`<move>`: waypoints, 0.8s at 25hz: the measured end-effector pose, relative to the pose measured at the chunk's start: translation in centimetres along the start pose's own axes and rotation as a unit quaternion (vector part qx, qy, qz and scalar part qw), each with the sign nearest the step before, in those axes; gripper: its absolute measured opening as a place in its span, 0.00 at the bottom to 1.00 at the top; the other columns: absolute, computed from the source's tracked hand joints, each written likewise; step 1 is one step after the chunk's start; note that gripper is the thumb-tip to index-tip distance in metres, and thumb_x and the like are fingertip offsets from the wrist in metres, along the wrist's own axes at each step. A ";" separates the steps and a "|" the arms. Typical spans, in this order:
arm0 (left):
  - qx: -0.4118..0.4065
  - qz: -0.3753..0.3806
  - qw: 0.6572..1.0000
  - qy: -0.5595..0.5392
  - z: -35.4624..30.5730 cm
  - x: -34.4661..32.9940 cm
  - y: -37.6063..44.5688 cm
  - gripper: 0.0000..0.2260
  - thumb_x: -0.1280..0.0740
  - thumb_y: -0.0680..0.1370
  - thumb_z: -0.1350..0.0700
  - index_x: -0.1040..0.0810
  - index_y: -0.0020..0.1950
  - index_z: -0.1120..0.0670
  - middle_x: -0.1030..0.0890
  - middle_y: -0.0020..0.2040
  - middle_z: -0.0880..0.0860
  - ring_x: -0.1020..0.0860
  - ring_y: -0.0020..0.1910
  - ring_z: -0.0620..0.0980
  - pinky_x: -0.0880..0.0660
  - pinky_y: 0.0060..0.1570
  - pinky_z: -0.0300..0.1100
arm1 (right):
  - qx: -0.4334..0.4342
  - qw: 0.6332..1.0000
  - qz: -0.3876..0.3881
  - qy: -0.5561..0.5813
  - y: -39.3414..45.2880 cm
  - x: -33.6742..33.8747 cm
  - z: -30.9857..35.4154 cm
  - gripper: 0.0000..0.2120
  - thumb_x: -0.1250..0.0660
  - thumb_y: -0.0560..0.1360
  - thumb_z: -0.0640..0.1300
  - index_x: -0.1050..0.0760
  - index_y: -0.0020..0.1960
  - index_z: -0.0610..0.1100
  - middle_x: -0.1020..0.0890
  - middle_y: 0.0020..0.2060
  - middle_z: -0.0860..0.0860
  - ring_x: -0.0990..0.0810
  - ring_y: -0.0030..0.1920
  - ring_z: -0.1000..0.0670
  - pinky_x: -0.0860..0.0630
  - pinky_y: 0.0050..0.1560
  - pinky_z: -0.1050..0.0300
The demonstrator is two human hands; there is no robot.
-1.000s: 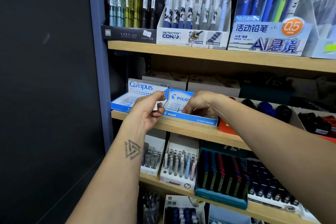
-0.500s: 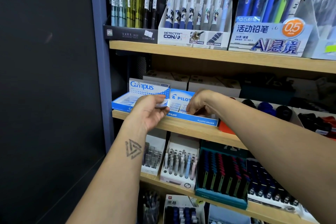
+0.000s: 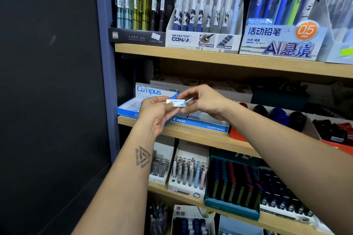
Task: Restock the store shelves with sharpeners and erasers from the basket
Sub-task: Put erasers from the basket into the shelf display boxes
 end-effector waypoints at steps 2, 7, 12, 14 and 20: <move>-0.006 -0.009 1.000 0.007 -0.2 0.0 0.0 0.13 0.36 0.78 0.74 0.28 0.62 0.66 0.21 0.56 0.68 0.17 0.51 0.63 0.16 0.42 0.45 | 0.023 0.997 -0.030 -0.068 0.0 -0.3 -0.1 0.16 0.22 0.69 0.33 0.17 0.56 0.41 0.15 0.49 0.44 0.19 0.40 0.54 0.19 0.50 0.56; -0.123 -0.194 0.932 0.280 -1.8 3.8 1.1 0.15 0.38 0.76 0.67 0.21 0.59 0.56 0.18 0.55 0.54 0.18 0.52 0.54 0.21 0.57 0.51 | -0.047 0.981 -0.138 -0.129 2.2 -0.9 -0.5 0.13 0.22 0.70 0.39 0.17 0.54 0.42 0.17 0.46 0.48 0.23 0.42 0.52 0.26 0.44 0.59; -0.174 -0.151 0.773 0.591 -2.5 6.4 0.9 0.25 0.39 0.74 0.67 0.22 0.68 0.50 0.22 0.67 0.55 0.23 0.62 0.58 0.26 0.61 0.49 | -0.068 0.972 -0.154 -0.162 5.3 -3.4 -0.7 0.09 0.21 0.68 0.41 0.19 0.45 0.45 0.21 0.37 0.51 0.23 0.38 0.51 0.30 0.37 0.61; -0.142 -0.101 0.747 0.642 -2.2 7.0 1.0 0.26 0.39 0.75 0.67 0.25 0.71 0.48 0.24 0.69 0.54 0.26 0.66 0.57 0.29 0.66 0.51 | -0.077 0.966 -0.154 -0.193 6.1 -4.5 -0.8 0.08 0.21 0.68 0.41 0.20 0.41 0.45 0.19 0.38 0.50 0.21 0.39 0.51 0.25 0.40 0.59; -0.155 -0.031 0.692 0.705 -1.7 6.3 0.9 0.29 0.39 0.73 0.66 0.27 0.72 0.45 0.28 0.73 0.46 0.33 0.73 0.50 0.47 0.74 0.62 | -0.114 0.915 -0.190 -0.338 7.3 -5.5 -0.6 0.09 0.27 0.71 0.39 0.20 0.50 0.45 0.18 0.49 0.46 0.19 0.49 0.43 0.23 0.44 0.53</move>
Point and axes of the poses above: each hand's wrist, its own y-axis towards the middle knuckle, its own x-axis out of the back of the hand, z = x × y, the point moved 2 cm from there along y, towards the middle knuckle
